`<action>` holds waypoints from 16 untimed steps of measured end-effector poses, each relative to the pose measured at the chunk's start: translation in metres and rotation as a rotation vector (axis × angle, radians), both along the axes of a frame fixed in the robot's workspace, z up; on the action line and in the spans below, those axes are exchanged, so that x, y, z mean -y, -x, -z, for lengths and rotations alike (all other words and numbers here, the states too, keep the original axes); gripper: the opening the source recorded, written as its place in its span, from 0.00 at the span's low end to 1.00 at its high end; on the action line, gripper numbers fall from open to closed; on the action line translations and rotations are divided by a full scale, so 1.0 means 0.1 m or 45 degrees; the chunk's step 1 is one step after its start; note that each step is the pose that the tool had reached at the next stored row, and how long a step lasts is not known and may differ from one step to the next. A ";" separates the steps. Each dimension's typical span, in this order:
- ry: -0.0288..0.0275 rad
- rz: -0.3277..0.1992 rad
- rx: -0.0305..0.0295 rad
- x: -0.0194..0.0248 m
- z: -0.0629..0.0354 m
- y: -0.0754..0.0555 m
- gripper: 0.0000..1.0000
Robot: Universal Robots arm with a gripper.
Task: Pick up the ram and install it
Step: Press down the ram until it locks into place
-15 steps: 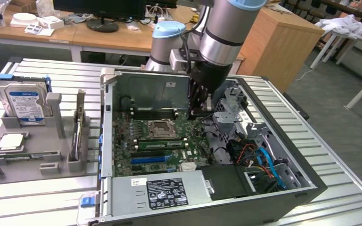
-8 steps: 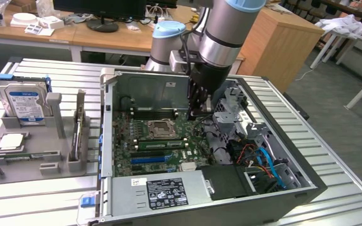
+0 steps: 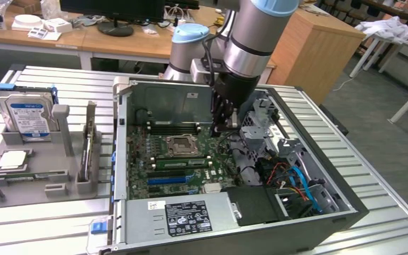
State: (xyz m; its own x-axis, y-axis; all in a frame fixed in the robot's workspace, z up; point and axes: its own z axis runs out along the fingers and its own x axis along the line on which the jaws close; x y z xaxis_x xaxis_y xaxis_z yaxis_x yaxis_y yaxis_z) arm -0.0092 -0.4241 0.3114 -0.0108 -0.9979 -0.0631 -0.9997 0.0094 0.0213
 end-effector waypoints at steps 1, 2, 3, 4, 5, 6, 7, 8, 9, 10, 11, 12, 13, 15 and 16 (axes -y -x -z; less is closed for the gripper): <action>0.0000 0.000 0.0002 0.000 0.006 0.00 0.11; 0.0000 0.000 0.0004 0.000 0.012 0.00 0.11; 0.0000 0.000 0.0007 0.000 0.020 0.00 0.11; 0.0001 0.000 0.0012 0.000 0.029 0.00 0.11; 0.0000 0.000 0.0018 0.000 0.039 0.00 0.11; -0.0001 0.000 0.0022 0.000 0.049 0.00 0.11; 0.0000 0.000 0.0025 0.000 0.058 0.00 0.11; 0.0000 0.000 0.0027 0.000 0.066 0.00 0.11; 0.0001 0.000 0.0029 0.000 0.074 0.00 0.11; 0.0001 0.000 0.0030 0.000 0.081 0.00 0.11; 0.0000 0.000 0.0031 0.000 0.088 0.00 0.11; 0.0001 0.000 0.0031 0.000 0.093 0.00 0.11; 0.0003 0.000 0.0032 0.000 0.096 0.00 0.11; 0.0001 0.000 0.0033 0.000 0.102 0.00 0.11; 0.0000 0.000 0.0034 0.000 0.107 0.00 0.11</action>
State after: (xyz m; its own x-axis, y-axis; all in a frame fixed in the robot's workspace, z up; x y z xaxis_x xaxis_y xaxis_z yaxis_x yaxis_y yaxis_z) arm -0.0092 -0.4241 0.3008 -0.0106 -0.9979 -0.0631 -0.9998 0.0094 0.0187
